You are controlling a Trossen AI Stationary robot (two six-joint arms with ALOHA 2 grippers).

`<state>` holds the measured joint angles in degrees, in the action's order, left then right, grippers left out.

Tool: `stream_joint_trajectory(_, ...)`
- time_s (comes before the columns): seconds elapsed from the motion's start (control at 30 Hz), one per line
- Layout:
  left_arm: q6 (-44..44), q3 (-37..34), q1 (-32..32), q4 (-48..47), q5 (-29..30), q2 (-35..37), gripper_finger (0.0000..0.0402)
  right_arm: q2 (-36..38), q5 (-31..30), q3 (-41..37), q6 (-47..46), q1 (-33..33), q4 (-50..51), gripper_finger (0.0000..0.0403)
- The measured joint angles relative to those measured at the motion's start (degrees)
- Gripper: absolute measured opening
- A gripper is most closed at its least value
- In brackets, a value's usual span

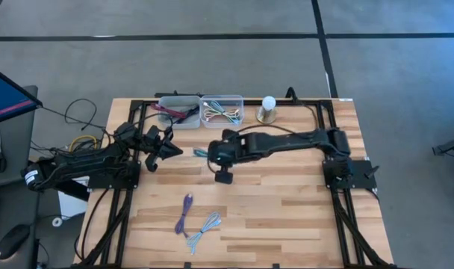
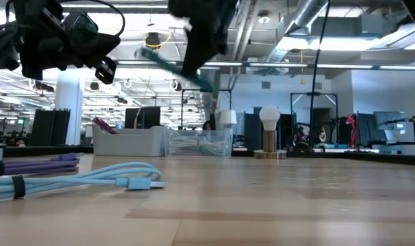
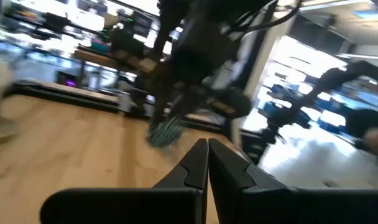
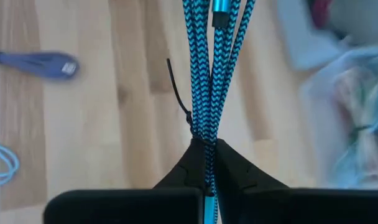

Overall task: Pick & Place USB Port
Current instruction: Put the black and blue USB cable into the gray bin

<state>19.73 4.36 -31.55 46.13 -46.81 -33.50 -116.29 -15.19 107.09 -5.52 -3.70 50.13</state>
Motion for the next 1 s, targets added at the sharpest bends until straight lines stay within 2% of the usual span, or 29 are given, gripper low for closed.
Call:
stream_joint_trajectory(0.1,0.0,0.0,0.0,0.0,4.8,0.0,0.0011,3.1,-2.0,-1.6,2.6,0.0,-2.5,0.0001)
stream_joint_trajectory(0.27,-1.7,0.0,0.0,0.2,8.1,0.0,0.0011,10.5,-1.8,-14.6,3.2,1.0,-12.6,0.0001)
stream_joint_trajectory(0.47,-1.5,0.2,0.0,0.4,9.3,-0.3,0.0011,21.5,0.7,-34.4,4.2,2.6,-37.0,0.0)
stream_joint_trajectory(0.6,-3.4,0.3,0.1,0.3,13.8,-2.3,0.0016,26.7,3.4,-41.7,7.0,3.6,-49.0,0.0)
stream_joint_trajectory(0.8,-4.5,5.2,1.2,0.4,16.8,-9.9,0.0055,26.4,8.7,-46.7,10.4,5.3,-58.7,0.0)
stream_joint_trajectory(1.0,-7.4,11.7,6.6,0.6,16.8,-19.0,0.0091,21.8,10.7,-50.0,10.2,6.4,-68.3,0.0)
